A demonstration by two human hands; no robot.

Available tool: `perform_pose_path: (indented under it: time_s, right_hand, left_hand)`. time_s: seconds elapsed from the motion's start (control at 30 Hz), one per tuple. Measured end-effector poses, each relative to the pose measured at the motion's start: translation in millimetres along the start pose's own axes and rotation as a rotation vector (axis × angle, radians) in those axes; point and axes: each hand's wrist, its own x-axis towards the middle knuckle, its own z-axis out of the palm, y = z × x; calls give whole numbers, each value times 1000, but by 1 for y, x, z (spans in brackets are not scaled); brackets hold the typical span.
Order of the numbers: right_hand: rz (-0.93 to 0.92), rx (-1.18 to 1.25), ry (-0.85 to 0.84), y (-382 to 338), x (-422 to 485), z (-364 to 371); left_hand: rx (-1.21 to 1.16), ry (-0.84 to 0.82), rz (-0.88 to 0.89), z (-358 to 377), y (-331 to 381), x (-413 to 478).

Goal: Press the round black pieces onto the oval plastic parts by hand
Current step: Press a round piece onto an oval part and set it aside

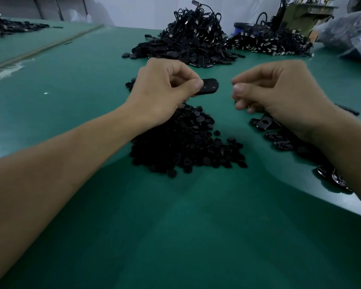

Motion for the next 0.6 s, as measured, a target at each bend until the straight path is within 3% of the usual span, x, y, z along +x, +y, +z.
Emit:
perform_pose_path:
  time_s: [0.1,0.23,0.37,0.6]
  right_hand:
    - [-30,-206,7,7,0,-7]
    - [-97,-154,-75,0,-4,8]
    - [-200,-165,-42,-9,-7,19]
    - [-139,-130,-25,-8,-7,20]
  left_hand:
    - [12,-7,-8,-2,-6,-1]
    - [-45,-96,22,4,1,-4]
    - [-111,-138,57,4,9,-4]
    - [-196,-221,11,3,6,-8]
